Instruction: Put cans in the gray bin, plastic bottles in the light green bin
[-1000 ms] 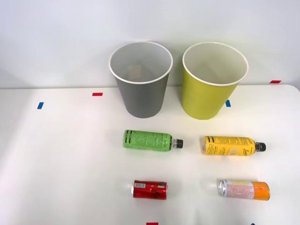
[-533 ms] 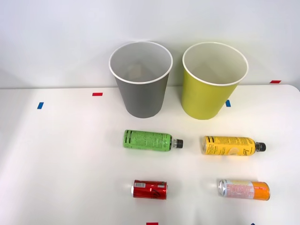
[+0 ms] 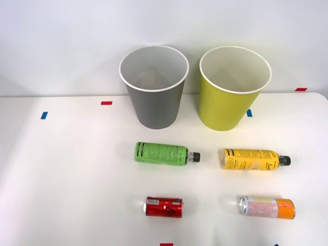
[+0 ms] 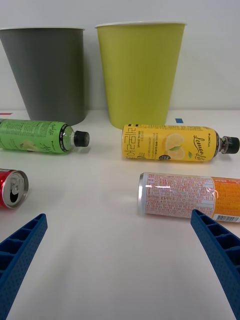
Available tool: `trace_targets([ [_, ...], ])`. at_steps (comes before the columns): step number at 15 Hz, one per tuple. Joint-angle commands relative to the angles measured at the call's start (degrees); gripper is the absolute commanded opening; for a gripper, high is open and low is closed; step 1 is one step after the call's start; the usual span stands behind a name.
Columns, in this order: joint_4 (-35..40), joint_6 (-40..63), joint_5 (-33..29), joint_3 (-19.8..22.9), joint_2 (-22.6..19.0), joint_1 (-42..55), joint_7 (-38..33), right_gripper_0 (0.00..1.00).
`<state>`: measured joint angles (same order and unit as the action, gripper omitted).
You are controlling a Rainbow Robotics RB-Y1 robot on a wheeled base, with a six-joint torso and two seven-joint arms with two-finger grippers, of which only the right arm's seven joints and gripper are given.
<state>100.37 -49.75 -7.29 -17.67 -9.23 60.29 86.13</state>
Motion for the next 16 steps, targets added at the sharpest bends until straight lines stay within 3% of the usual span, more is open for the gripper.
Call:
trace_targets([
  [1,0.00,0.00,0.00,0.00,0.00,0.00,0.00,1.00],
  [16,0.00,0.00,0.00,0.00,0.00,0.00,0.00,1.00],
])
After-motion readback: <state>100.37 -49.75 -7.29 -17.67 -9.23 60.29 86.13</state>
